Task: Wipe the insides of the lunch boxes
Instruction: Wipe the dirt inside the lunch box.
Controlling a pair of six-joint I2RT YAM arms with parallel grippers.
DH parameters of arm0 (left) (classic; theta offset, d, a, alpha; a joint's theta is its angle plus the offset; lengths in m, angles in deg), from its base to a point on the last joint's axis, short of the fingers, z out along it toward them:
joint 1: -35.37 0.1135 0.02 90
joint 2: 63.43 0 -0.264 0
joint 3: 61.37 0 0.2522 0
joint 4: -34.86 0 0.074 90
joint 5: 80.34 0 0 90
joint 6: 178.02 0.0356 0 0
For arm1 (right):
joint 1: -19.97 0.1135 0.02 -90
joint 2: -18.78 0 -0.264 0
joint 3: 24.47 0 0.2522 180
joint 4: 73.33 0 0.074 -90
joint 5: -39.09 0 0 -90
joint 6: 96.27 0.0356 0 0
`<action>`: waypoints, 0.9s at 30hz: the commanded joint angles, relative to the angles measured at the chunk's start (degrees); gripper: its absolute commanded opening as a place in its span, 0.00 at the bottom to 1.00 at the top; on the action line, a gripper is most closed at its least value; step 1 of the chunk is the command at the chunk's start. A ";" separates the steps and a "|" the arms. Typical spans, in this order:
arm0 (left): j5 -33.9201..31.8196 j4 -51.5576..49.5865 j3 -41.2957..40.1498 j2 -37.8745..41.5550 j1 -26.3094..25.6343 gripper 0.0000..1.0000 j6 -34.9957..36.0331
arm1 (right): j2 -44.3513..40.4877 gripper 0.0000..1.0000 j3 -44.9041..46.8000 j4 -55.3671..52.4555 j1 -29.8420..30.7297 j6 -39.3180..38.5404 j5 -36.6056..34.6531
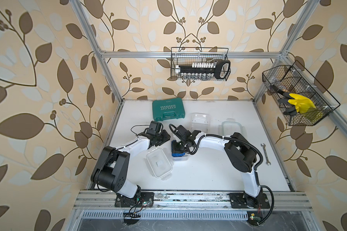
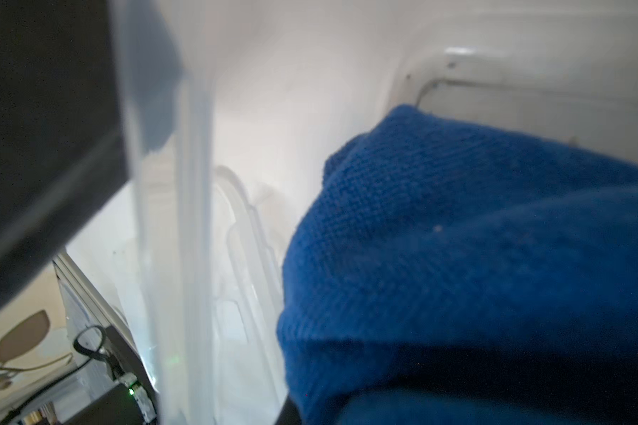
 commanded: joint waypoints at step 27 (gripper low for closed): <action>2.00 -4.01 -0.12 7.32 -0.91 0.47 1.85 | 0.67 0.00 -9.18 -30.96 -0.02 -17.51 -28.70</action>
